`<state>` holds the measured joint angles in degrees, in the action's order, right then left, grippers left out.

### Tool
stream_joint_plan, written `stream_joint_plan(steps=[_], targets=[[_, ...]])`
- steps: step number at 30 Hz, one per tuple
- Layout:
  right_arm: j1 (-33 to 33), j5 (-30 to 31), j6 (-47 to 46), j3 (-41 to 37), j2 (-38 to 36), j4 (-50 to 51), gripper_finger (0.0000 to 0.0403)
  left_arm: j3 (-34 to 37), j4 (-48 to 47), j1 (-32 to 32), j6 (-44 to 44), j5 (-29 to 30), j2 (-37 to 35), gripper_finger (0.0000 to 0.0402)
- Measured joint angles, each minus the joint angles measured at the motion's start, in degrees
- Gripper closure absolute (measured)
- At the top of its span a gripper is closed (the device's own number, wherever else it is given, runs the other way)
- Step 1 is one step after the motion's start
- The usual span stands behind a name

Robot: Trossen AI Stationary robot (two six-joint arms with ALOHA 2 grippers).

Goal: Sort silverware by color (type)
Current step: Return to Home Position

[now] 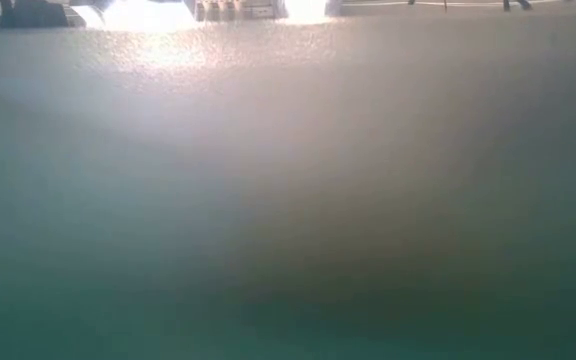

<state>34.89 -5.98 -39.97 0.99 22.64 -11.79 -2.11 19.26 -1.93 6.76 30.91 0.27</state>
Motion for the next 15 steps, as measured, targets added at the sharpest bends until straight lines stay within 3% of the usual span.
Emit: stream_joint_plan(steps=[15], targets=[[-0.5, 0.0, 0.0, 0.0, 0.0, 0.0, 0.0172, 0.0, 0.0, 0.0, 0.0, 0.0, 0.0, 0.0288]])
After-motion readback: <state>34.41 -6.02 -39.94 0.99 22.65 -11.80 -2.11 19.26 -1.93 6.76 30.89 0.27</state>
